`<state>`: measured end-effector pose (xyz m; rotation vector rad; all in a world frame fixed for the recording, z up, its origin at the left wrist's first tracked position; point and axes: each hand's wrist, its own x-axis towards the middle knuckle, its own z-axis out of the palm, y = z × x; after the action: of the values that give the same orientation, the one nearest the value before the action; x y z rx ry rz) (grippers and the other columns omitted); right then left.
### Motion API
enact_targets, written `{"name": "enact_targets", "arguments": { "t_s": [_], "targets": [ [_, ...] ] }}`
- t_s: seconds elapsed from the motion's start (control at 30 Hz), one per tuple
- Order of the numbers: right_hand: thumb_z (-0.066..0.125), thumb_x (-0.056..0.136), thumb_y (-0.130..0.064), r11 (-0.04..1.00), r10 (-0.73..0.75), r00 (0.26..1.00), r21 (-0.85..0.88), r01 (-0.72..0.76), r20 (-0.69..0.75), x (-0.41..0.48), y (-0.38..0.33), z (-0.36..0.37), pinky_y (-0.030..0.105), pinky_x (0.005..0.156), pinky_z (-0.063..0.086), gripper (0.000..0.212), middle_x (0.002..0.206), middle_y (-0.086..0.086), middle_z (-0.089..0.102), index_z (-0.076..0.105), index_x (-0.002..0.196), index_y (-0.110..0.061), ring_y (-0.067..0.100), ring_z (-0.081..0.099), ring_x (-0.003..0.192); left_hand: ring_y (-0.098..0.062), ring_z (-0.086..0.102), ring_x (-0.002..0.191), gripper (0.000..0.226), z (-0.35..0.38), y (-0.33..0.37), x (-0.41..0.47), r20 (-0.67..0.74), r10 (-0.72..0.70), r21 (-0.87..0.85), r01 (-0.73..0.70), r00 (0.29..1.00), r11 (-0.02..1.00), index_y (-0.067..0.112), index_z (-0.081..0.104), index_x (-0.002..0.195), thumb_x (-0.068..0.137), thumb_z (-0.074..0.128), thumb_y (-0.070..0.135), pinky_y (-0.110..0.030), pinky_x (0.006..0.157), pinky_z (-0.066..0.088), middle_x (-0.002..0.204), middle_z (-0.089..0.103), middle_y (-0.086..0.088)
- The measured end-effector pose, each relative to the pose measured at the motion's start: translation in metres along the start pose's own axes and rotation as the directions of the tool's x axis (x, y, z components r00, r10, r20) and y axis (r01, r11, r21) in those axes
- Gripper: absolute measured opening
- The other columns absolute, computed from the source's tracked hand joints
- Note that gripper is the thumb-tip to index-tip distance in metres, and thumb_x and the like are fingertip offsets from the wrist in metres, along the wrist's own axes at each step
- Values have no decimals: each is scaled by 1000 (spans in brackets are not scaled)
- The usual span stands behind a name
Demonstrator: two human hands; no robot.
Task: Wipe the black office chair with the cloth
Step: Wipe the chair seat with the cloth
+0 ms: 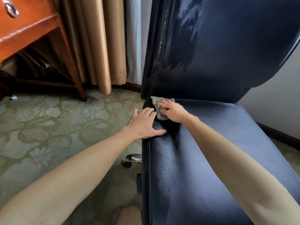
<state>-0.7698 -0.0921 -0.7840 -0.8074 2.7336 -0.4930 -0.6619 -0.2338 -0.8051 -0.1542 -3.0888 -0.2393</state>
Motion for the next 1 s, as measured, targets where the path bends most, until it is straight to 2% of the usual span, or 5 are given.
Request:
{"name": "enact_targets", "arguments": {
  "t_s": [0.27, 0.43, 0.67, 0.8, 1.0],
  "targets": [
    [51, 91, -6, 989, -142, 981, 67, 134, 131, 41, -11, -5, 39, 121, 11, 53, 155, -5, 32, 50, 138, -32, 14, 16, 147, -17, 33, 130, 81, -7, -1, 2, 90, -21, -88, 29, 996, 996, 18, 47, 132, 78, 46, 79, -54, 106, 25, 133, 42, 2],
    [50, 96, -21, 995, -99, 991, 37, 95, 93, 39, -4, -5, 37, 119, 20, 48, 154, -12, 31, 45, 140, -40, 15, 24, 144, -17, 33, 128, 87, -20, 4, 7, 171, -55, -77, 69, 984, 995, 19, 44, 136, 75, 49, 80, -58, 105, 27, 133, 41, 3],
    [40, 99, -38, 991, 76, 997, -107, -77, -14, 18, 63, -20, 41, 114, 29, 45, 155, -5, 32, 37, 144, -42, 27, 33, 140, -16, 30, 135, 88, -28, 19, 8, 179, -149, -134, 174, 973, 976, 21, 37, 143, 74, 62, 69, -53, 107, 26, 142, 37, 4],
    [38, 102, -28, 986, -17, 1000, -165, 18, 9, 20, 53, -20, 33, 117, 21, 45, 157, 0, 27, 36, 147, -30, 22, 22, 145, -17, 25, 138, 89, -32, 24, 7, 234, -160, -138, 195, 959, 971, 19, 32, 148, 77, 63, 63, -55, 109, 19, 147, 33, 3],
    [38, 102, -29, 982, -120, 990, -140, 129, 72, 26, 18, -10, 38, 117, 22, 46, 159, -1, 21, 33, 147, -36, 25, 22, 145, -20, 29, 135, 88, -39, 29, 15, 299, -186, -96, 223, 936, 970, 16, 37, 146, 77, 61, 64, -57, 108, 24, 143, 36, -1]
  ]
}}
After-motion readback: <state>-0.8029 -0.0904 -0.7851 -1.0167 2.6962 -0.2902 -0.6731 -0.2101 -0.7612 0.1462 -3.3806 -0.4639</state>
